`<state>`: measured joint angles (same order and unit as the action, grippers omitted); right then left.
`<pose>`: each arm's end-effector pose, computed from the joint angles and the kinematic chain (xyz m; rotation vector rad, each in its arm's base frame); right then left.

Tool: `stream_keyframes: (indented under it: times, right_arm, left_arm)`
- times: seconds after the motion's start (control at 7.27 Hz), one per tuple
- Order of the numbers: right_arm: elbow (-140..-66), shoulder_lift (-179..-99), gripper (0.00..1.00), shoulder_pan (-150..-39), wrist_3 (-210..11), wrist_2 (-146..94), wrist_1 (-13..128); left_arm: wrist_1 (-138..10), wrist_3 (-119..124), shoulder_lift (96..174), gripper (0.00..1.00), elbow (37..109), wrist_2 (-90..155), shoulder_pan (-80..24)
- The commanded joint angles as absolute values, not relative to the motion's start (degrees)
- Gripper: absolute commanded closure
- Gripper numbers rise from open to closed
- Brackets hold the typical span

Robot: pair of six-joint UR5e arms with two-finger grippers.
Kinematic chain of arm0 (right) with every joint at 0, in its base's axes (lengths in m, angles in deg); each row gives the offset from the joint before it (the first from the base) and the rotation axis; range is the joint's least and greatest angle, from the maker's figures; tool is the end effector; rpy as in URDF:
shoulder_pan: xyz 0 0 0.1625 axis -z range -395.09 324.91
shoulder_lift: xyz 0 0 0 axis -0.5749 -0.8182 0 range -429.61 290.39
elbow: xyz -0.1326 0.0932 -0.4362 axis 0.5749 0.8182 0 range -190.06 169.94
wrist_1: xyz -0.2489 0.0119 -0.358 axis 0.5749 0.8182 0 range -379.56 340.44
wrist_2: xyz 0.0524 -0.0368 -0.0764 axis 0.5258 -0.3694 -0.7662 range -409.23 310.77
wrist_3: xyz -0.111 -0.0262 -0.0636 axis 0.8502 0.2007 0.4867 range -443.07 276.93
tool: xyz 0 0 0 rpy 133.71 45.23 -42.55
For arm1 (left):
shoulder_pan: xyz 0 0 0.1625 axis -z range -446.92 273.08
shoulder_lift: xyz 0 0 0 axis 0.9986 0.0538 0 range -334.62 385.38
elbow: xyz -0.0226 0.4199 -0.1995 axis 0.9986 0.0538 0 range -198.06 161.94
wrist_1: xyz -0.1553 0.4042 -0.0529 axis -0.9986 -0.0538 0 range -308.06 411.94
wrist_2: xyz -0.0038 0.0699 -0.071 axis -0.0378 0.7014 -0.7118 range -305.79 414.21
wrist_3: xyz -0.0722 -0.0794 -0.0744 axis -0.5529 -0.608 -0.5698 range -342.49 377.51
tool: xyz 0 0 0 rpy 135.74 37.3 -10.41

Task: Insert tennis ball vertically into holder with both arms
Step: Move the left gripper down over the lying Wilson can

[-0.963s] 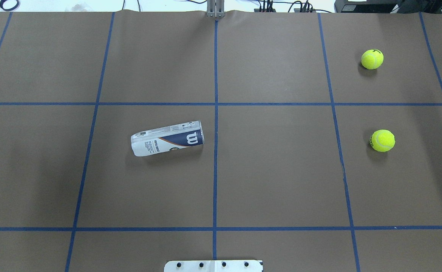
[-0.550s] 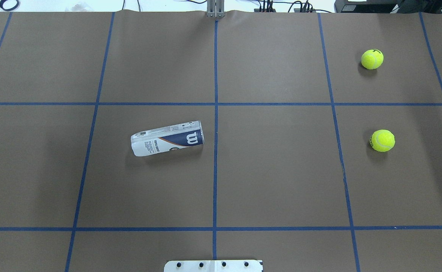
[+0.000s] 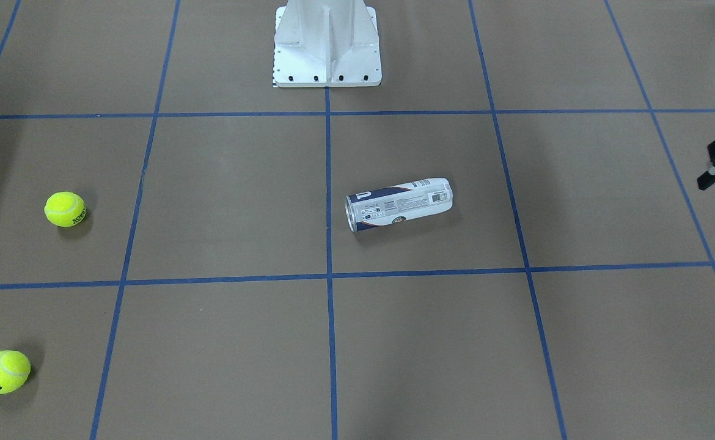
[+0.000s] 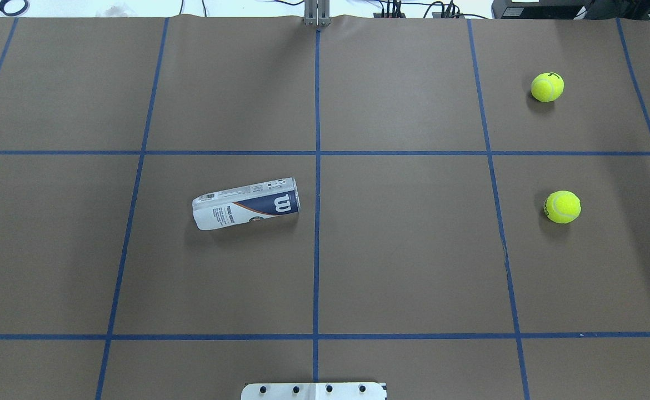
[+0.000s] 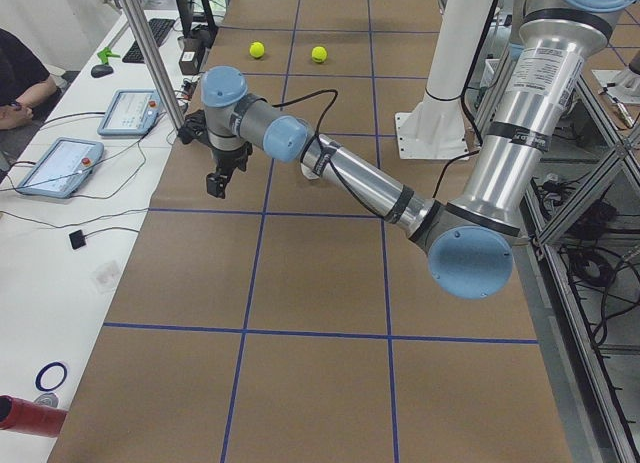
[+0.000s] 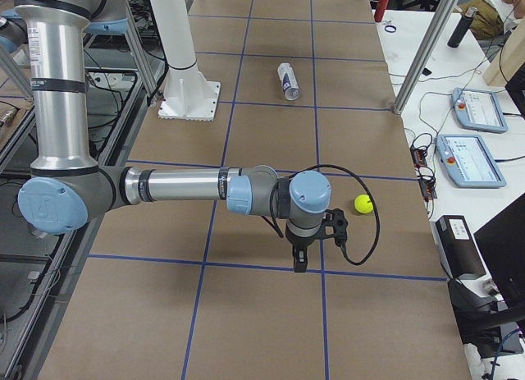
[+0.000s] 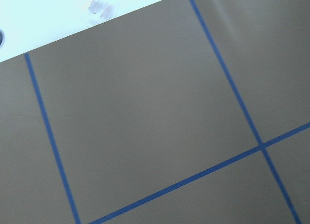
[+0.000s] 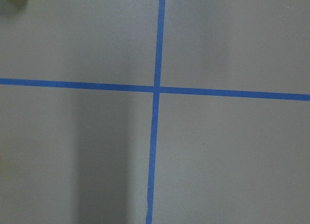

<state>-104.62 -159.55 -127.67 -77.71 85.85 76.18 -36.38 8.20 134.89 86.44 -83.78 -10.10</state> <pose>0.0638 -0.5100 0.6886 0.0358 -0.7863 -0.0383 0.1085 -0.6224 0.3894 0.3620 0.9039 0.2983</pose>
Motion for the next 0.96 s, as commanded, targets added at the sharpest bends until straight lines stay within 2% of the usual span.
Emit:
stream_keyframes:
  times: [0.0, 0.41, 0.55, 0.83]
  right_arm:
    - [-104.37, -159.17, 0.01, -127.64, -77.71, 85.86, 76.24]
    - [-104.37, -159.26, 0.01, -127.64, -77.71, 85.95, 76.33]
    - [-104.37, -159.26, 0.01, -127.64, -77.71, 85.95, 76.33]
    - [-104.28, -159.7, 0.01, -127.64, -77.71, 85.95, 76.33]
  left_arm:
    - [-34.38, 1.34, 142.23, 0.0, 87.85, -83.17, -19.99]
    - [-32.61, 1.78, 152.51, 0.01, 84.43, -83.16, -28.52]
    - [-32.7, 1.87, 154.12, 0.16, 84.33, -83.16, -32.73]
    - [-32.88, 4.92, 161.47, 0.02, 79.79, -77.06, -40.65]
